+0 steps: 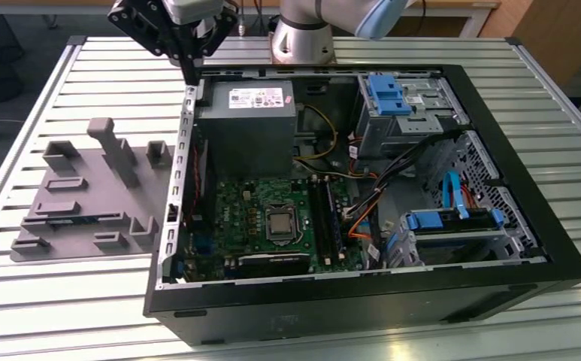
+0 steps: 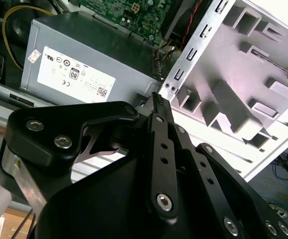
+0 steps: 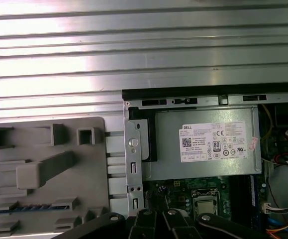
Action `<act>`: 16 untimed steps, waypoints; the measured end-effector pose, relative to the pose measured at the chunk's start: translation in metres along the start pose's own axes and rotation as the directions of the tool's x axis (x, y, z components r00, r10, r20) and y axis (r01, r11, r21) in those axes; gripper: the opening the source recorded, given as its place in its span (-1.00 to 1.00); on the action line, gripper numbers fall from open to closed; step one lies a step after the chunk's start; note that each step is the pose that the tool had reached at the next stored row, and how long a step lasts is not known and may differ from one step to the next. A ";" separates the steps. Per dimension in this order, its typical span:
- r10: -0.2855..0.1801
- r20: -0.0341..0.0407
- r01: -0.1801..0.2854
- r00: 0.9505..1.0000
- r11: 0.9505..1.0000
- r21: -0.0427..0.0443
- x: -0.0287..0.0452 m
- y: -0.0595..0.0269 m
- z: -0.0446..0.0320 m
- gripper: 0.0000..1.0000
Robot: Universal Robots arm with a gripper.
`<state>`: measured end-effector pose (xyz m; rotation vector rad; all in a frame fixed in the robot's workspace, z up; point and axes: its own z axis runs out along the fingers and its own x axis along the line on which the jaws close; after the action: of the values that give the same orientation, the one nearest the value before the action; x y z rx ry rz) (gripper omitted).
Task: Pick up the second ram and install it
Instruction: 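Reach for the second ram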
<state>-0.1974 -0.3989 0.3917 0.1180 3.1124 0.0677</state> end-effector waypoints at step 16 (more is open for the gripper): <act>0.000 0.000 0.000 1.000 1.000 0.000 0.0061 -0.0005 -0.0001 -0.79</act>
<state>-0.2035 -0.3989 0.3916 0.1181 3.1125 0.0676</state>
